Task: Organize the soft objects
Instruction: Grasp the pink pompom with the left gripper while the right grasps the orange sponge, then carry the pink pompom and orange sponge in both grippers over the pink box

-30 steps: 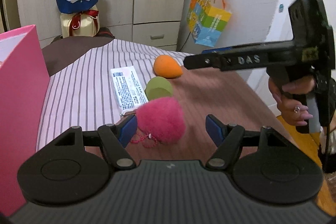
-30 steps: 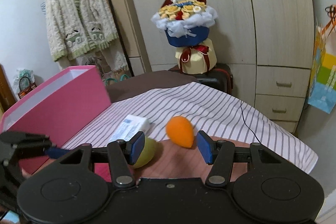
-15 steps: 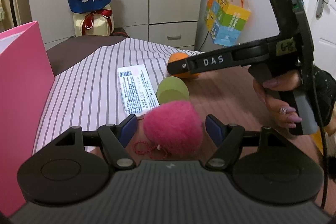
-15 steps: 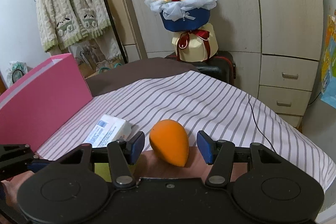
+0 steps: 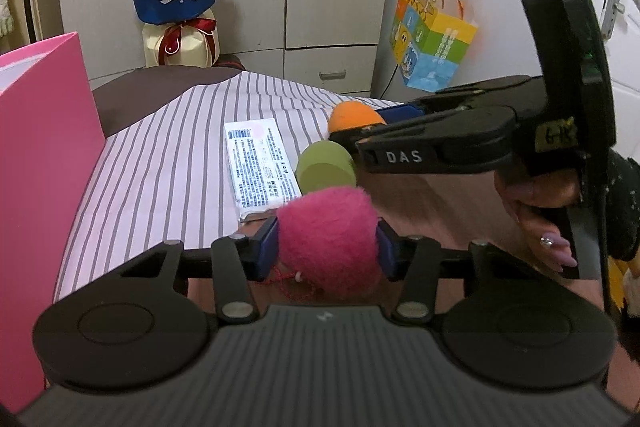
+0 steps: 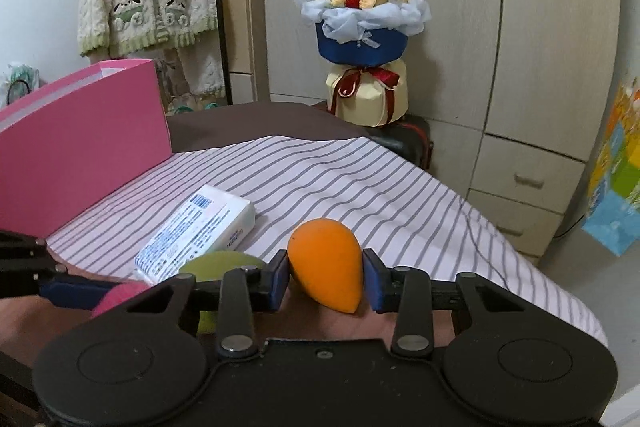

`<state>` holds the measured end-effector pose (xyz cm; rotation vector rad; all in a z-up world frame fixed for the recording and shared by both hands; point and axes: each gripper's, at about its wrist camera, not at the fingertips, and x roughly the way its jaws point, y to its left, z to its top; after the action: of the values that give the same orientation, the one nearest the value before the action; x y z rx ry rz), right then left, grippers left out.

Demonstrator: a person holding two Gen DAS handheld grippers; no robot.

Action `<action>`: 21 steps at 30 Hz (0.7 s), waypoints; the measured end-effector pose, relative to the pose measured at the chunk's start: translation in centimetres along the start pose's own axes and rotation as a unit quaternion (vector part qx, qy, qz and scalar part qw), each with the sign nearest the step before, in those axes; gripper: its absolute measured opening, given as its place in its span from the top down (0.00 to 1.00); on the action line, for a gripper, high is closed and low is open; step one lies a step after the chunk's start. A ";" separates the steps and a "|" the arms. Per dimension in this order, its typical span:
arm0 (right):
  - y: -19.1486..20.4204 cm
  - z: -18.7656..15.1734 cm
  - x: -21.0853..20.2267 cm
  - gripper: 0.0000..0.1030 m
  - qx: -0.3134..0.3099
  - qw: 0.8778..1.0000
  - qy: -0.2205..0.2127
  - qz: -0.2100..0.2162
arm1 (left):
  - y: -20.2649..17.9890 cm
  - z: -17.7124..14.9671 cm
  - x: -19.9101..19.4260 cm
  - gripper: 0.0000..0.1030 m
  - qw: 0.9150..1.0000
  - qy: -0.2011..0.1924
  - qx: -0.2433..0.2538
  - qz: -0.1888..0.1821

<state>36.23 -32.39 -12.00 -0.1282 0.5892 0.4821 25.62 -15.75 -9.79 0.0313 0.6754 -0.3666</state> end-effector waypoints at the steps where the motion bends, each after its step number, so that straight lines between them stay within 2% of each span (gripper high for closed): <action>1: 0.0 0.0 -0.2 0.58 0.000 1.000 0.001 -0.003 | 0.0 -0.1 -0.1 0.53 1.000 0.000 -0.001 -0.001; 11: -0.4 -1.4 -3.6 0.57 0.047 0.998 -0.001 -0.036 | 1.1 -1.1 -2.4 0.53 0.999 0.010 -0.028 -0.018; 21: 1.9 -3.6 -7.4 0.57 0.092 0.995 0.012 -0.034 | 2.2 -2.2 -6.0 0.53 0.998 0.019 -0.048 -0.034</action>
<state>28.16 -34.62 -10.79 0.0214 0.6479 0.3592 20.76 -11.41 -8.01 -0.0757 0.7319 -0.3990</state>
